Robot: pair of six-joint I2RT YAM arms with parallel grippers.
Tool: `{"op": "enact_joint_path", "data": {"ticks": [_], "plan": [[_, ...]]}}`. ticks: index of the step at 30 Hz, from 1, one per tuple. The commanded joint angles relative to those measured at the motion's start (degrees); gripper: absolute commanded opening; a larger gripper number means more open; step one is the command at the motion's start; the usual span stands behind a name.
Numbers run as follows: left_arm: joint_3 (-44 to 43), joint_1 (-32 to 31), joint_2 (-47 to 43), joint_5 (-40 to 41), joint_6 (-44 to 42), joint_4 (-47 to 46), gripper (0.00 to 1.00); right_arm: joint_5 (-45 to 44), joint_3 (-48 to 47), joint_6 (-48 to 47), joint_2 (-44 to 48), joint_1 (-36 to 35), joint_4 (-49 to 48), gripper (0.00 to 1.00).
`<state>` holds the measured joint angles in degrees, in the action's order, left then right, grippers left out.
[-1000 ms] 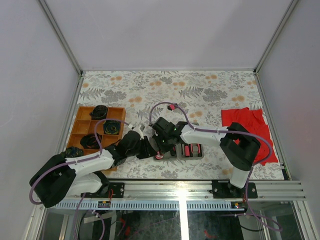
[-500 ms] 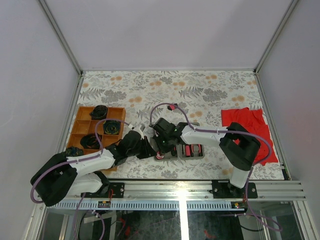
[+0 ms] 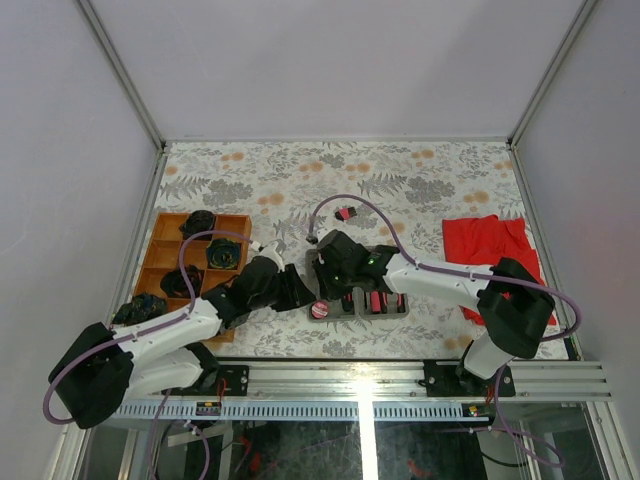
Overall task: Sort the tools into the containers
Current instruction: Place the engineering item in the storage box.
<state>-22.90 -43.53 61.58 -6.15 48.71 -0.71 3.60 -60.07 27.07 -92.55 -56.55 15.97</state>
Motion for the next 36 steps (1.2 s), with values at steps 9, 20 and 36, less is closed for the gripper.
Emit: {"op": "enact_joint_path", "data": {"ticks": [9, 20, 36], "plan": [[-1.11, -0.41, 5.4, 1.92, -1.6, 1.21, 0.48, 2.08, 3.2, 1.8, -1.19, 2.05, -4.51, 0.22], [-0.2, -0.42, 9.02, 0.36, -1.12, -2.36, 0.41, 6.85, 3.91, 1.32, -4.24, 2.46, -5.77, 0.2], [-0.03, -0.46, 10.89, 0.17, -0.83, -3.6, 0.27, 7.25, 4.06, 1.32, -6.69, 3.03, -6.19, 0.09]]}}
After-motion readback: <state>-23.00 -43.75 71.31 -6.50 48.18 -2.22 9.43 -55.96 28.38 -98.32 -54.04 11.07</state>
